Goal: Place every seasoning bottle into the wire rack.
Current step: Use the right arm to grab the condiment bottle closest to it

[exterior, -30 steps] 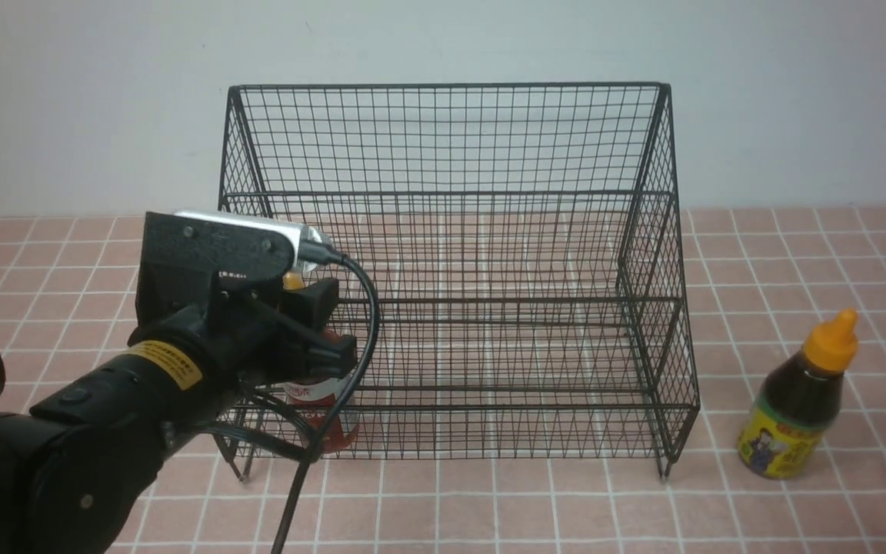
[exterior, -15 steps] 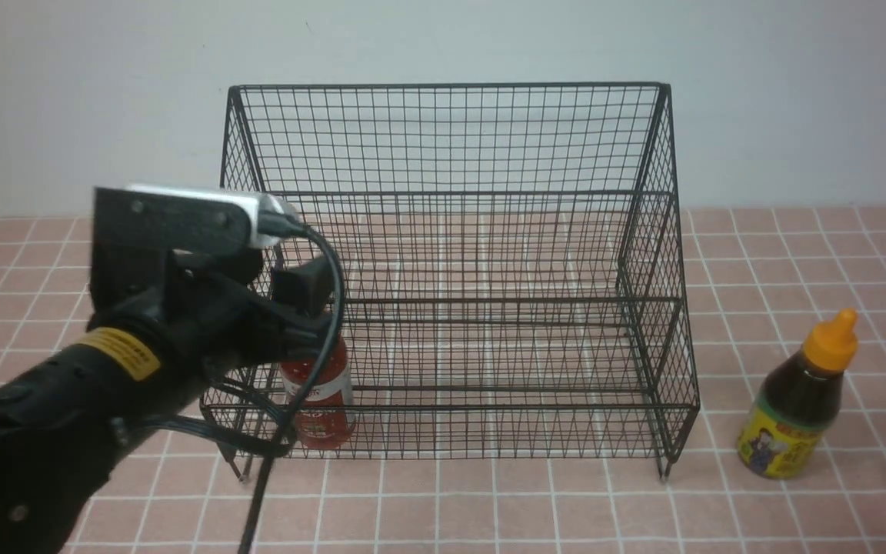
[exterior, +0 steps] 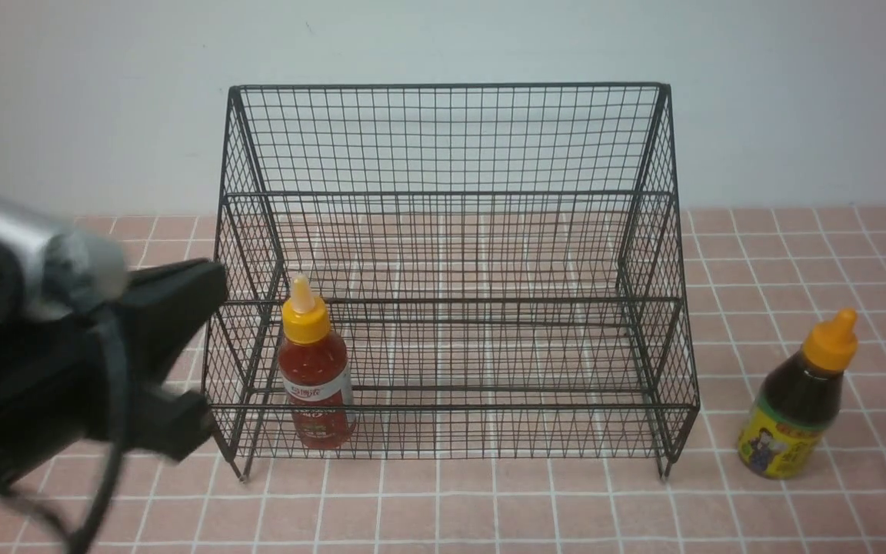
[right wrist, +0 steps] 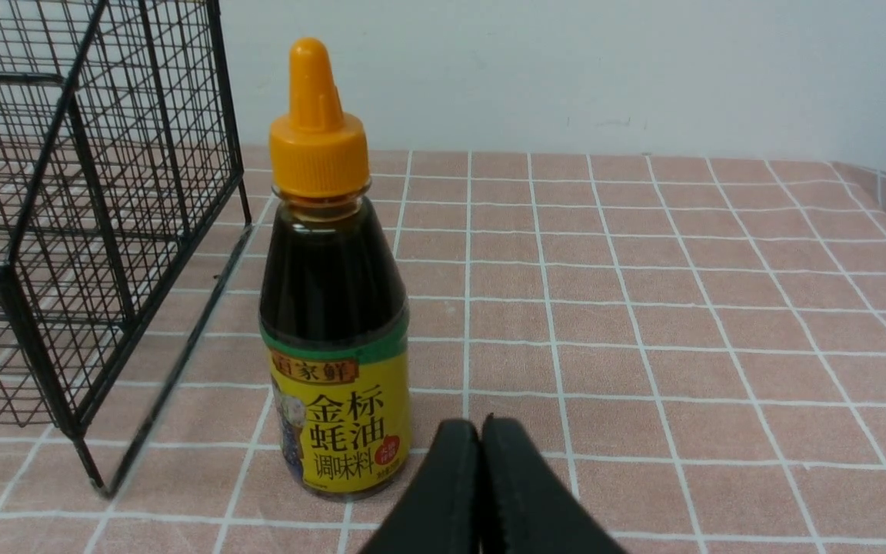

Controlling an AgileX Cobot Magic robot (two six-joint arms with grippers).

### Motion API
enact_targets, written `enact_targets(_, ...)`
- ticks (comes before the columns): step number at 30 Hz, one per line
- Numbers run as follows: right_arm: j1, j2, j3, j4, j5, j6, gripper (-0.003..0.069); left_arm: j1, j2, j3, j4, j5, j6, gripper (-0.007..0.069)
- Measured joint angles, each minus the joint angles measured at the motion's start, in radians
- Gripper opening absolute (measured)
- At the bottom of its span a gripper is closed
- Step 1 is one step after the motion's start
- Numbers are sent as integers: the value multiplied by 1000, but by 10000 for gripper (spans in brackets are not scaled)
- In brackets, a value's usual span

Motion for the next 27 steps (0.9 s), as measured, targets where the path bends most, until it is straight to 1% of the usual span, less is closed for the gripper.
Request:
enact_targets(7, 0, 0, 0, 0, 0, 0, -14, 0, -204, 0, 10, 149, 4, -7)
enact_targets(11, 0, 0, 0, 0, 0, 0, -14, 0, -254, 0, 49, 248, -3, -7)
enact_targets(12, 0, 0, 0, 0, 0, 0, -14, 0, -272, 0, 73, 288, -22, -7)
enact_targets(15, 0, 0, 0, 0, 0, 0, -14, 0, -290, 0, 151, 347, -101, -7)
enact_targets(17, 0, 0, 0, -1, 0, 0, -14, 0, -294, 0, 232, 378, -177, -7)
enact_targets(19, 0, 0, 0, -3, 0, 0, -14, 0, -301, 0, 317, 408, -281, -7)
enact_targets(21, 0, 0, 0, -3, 0, 0, -14, 0, -318, 0, 452, 465, -434, -7)
enact_targets(22, 0, 0, 0, -3, -5, 0, -14, 0, -331, 0, 516, 496, -492, -7)
enact_targets(23, 0, 0, 1, -3, -5, 0, -14, 0, -333, 0, 516, 496, -503, -7)
enact_targets(25, 0, 0, 8, 12, -67, 2, -14, 0, -368, 6, 618, 552, -613, -7)
enact_targets(26, 0, 0, 8, 15, -67, 3, -14, 0, -377, 10, 625, 555, -628, -7)
enact_targets(27, 0, 0, 10, 46, -142, 4, -14, 0, -404, 23, 660, 575, -668, -7)
